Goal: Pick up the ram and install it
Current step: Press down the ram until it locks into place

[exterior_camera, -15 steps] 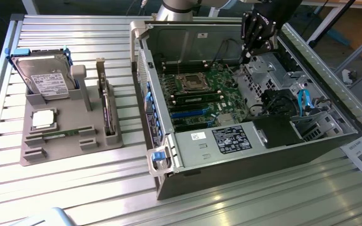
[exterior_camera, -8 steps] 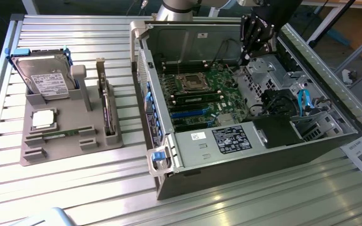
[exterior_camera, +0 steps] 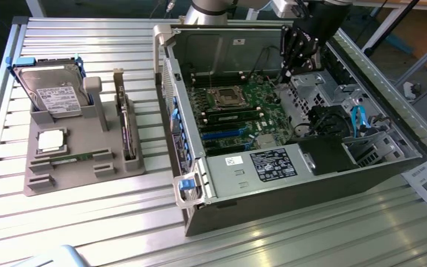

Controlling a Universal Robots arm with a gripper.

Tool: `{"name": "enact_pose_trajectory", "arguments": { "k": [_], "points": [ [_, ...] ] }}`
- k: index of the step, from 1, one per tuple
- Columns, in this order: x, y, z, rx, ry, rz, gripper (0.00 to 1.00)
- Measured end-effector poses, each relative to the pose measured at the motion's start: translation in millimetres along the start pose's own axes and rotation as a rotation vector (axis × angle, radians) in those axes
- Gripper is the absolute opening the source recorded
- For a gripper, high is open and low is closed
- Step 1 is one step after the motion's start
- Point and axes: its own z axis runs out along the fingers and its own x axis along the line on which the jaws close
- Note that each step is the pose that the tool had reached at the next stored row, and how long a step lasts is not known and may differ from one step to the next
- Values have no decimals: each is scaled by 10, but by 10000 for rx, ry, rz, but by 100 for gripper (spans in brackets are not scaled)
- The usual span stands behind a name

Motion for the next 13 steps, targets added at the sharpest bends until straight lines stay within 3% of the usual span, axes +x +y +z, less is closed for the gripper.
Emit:
{"name": "enact_pose_trajectory", "arguments": {
  "k": [7,13],
  "points": [
    [3,0,155,66,0,-2,10],
    [5,1,315,159,-1,-2,10]
  ]
}}
